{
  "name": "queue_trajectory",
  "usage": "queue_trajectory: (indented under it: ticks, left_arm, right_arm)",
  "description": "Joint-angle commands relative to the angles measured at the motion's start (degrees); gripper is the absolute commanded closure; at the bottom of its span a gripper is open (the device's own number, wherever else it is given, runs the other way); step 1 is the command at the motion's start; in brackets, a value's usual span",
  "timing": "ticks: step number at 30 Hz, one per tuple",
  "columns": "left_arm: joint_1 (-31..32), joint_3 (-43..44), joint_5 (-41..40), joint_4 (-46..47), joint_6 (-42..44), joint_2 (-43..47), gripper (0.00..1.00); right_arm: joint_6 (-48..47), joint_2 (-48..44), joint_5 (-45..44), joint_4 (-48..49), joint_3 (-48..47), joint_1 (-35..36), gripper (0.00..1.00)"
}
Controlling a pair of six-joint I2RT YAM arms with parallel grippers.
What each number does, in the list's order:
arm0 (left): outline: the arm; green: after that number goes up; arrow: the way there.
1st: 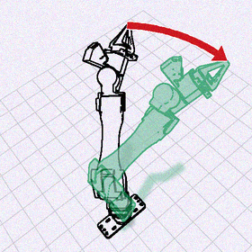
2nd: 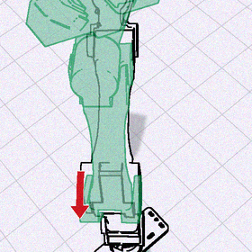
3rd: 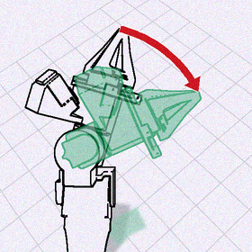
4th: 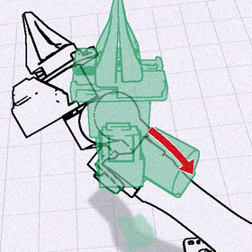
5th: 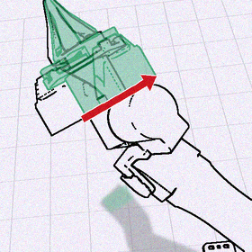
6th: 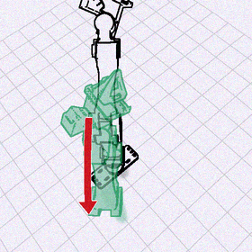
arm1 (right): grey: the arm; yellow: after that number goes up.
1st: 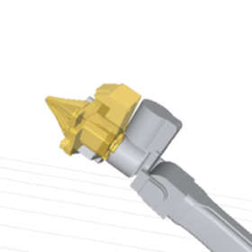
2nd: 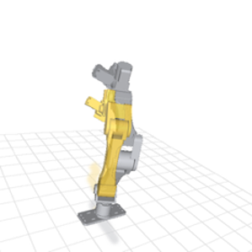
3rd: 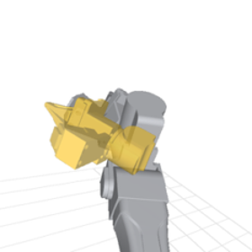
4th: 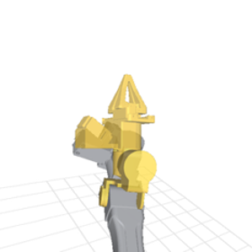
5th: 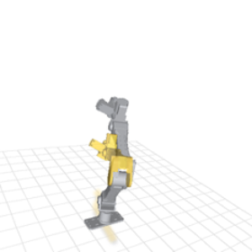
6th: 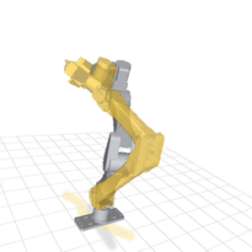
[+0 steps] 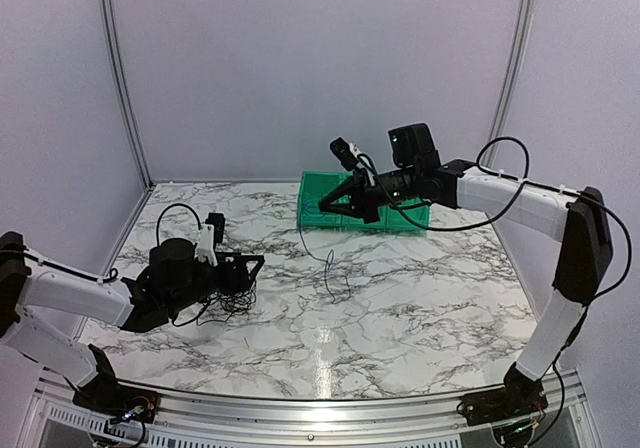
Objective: Untangle the cables
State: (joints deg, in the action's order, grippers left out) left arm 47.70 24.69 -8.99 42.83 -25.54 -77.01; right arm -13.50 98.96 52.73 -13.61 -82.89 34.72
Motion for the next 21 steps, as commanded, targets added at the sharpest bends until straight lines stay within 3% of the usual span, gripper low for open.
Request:
queue_trajectory:
  ticks: [1, 6, 15, 21]
  left_arm:
    - [0.35, 3.39, 2.85, 4.59, -1.26, -6.7, 0.28]
    - [1.93, 7.56, 2.72, 5.37, -1.38, -14.98, 0.37]
    - [5.11, 12.68, 0.2, 5.51, 4.02, -23.5, 0.36]
    - [5.47, 16.31, 3.17, 5.52, 8.48, -27.99, 0.36]
  right_arm:
    - [3.47, 3.73, -5.11, 6.86, 2.75, -0.31, 1.0]
    - [4.22, 8.06, -6.72, 6.95, 2.56, -1.61, 1.0]
    - [4.93, 10.17, -8.15, 7.72, 2.82, -3.64, 1.0]
    - [4.97, 10.42, -7.94, 7.72, 2.65, -3.61, 1.0]
